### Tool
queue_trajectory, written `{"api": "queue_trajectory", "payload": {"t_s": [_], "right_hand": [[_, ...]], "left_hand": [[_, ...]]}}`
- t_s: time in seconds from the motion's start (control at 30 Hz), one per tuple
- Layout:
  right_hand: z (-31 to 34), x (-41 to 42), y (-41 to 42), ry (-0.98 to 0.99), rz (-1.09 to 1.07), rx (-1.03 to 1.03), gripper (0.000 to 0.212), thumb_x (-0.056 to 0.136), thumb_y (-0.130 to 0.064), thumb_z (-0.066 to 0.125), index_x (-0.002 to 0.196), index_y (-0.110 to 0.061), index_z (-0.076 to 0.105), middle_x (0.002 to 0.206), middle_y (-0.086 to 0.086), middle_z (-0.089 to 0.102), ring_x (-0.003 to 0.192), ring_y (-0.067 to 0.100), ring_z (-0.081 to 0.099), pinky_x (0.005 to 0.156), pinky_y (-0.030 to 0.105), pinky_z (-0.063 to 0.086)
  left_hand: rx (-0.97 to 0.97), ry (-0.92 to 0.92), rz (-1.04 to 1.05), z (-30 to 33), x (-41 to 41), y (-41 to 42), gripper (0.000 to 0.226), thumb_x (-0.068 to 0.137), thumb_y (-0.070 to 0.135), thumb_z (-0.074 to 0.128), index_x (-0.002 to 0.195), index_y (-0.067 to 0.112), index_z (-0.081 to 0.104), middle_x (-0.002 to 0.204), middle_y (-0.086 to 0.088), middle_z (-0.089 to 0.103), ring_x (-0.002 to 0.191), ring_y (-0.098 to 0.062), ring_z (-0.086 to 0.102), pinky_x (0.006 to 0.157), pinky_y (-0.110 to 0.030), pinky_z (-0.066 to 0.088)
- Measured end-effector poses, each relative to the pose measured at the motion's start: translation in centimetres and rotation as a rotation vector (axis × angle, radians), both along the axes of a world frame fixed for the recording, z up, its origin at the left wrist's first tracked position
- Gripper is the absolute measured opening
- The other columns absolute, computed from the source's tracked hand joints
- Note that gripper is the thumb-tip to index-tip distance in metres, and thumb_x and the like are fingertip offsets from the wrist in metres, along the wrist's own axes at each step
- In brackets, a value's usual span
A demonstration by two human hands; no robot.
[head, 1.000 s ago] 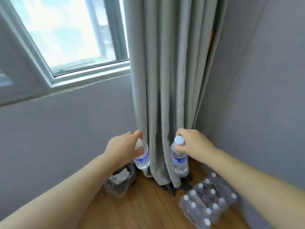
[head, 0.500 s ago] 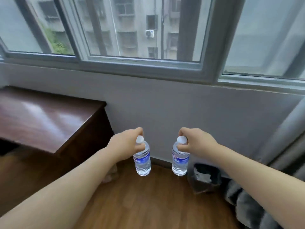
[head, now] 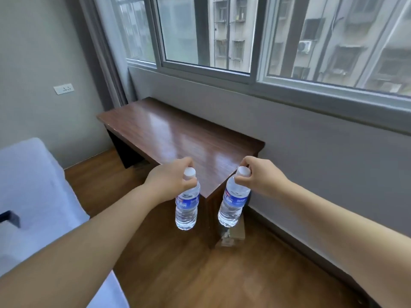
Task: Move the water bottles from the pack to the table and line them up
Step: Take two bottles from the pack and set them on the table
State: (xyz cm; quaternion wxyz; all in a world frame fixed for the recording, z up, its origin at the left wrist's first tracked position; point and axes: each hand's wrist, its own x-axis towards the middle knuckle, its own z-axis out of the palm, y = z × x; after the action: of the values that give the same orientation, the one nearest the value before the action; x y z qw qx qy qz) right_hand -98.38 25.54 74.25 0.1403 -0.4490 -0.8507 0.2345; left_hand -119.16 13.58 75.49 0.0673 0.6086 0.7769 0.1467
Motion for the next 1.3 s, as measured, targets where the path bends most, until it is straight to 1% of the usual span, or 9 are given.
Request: {"api": "queue_trajectory", "payload": {"t_s": [0.17,0.27,0.4,0.6,0.7,0.83,0.97,1.1,1.3], "right_hand": [[0.8,-9.8,3.4,-0.017,0.091,0.051,0.026,0.078,-0.040,0.063,0.093,-0.020,0.054,0.084,-0.003,0.058,0.076,0.018,0.055,0.057,0.029,0.040],[0.8,-14.6,6.6,-0.029,0.113,0.065,0.029,0.077,-0.042,0.065,0.090,-0.018,0.056,0.086,-0.001,0.061,0.078,0.018,0.059,0.061,0.031,0.047],[0.3,-20.3,12.4,-0.065,0.136,0.062,0.032,0.072,-0.045,0.065,0.086,-0.017,0.058,0.084,0.000,0.063,0.077,0.019,0.062,0.062,0.034,0.051],[0.6,-27.0,21.0,-0.095,0.110,0.053,0.031,0.073,-0.042,0.065,0.089,-0.016,0.058,0.088,0.001,0.063,0.079,0.021,0.061,0.058,0.029,0.045],[0.4,-28.9,24.6,-0.063,0.059,0.025,0.028,0.075,-0.037,0.064,0.091,-0.016,0.056,0.089,0.002,0.063,0.080,0.022,0.060,0.058,0.029,0.043],[-0.3,-30.6,28.4,-0.033,-0.051,-0.017,0.027,0.076,-0.034,0.062,0.095,-0.016,0.055,0.092,0.003,0.063,0.082,0.025,0.060,0.064,0.032,0.046],[-1.3,-31.6,31.0,-0.048,-0.190,-0.046,0.028,0.077,-0.032,0.060,0.097,-0.015,0.054,0.092,0.005,0.063,0.082,0.026,0.059,0.065,0.032,0.047],[-2.3,-32.3,32.6,-0.074,-0.292,-0.077,0.030,0.078,-0.031,0.061,0.101,-0.014,0.054,0.096,0.006,0.064,0.086,0.027,0.060,0.071,0.036,0.050],[-3.9,-32.6,32.7,-0.103,-0.404,-0.112,0.029,0.080,-0.027,0.058,0.105,-0.013,0.054,0.096,0.006,0.063,0.081,0.026,0.057,0.062,0.031,0.042]], "left_hand": [[0.010,-0.035,0.124,-0.2,-8.6,1.6,0.015,0.081,0.037,0.055,0.090,0.026,0.050,0.082,0.006,0.059,0.072,-0.015,0.054,0.053,-0.028,0.034],[0.017,-0.040,0.158,-0.4,-13.0,4.2,0.014,0.082,0.038,0.055,0.090,0.028,0.050,0.086,0.006,0.059,0.075,-0.016,0.055,0.055,-0.029,0.037],[0.020,-0.037,0.174,-0.6,-18.2,9.5,0.014,0.082,0.039,0.055,0.090,0.029,0.050,0.088,0.006,0.060,0.078,-0.018,0.057,0.060,-0.032,0.042],[0.037,-0.080,0.128,-0.2,-24.5,19.4,0.012,0.081,0.037,0.055,0.086,0.029,0.048,0.086,0.007,0.060,0.078,-0.017,0.055,0.057,-0.030,0.038],[0.022,-0.047,0.085,-0.4,-26.8,24.9,0.013,0.081,0.037,0.054,0.088,0.030,0.047,0.087,0.008,0.058,0.081,-0.019,0.055,0.057,-0.029,0.034],[-0.030,-0.032,-0.011,-0.9,-29.1,31.8,0.014,0.082,0.036,0.054,0.090,0.028,0.046,0.088,0.007,0.058,0.080,-0.019,0.054,0.056,-0.029,0.034],[-0.073,-0.039,-0.134,-2.1,-30.4,37.3,0.014,0.082,0.035,0.054,0.091,0.028,0.046,0.089,0.006,0.058,0.082,-0.021,0.054,0.060,-0.029,0.036],[-0.117,-0.057,-0.249,-3.5,-31.2,41.4,0.013,0.081,0.035,0.053,0.090,0.028,0.046,0.089,0.005,0.058,0.079,-0.020,0.054,0.056,-0.028,0.035],[-0.169,-0.048,-0.356,-5.5,-31.9,43.9,0.012,0.084,0.034,0.051,0.091,0.027,0.044,0.087,0.006,0.055,0.074,-0.019,0.051,0.057,-0.029,0.035]]}}
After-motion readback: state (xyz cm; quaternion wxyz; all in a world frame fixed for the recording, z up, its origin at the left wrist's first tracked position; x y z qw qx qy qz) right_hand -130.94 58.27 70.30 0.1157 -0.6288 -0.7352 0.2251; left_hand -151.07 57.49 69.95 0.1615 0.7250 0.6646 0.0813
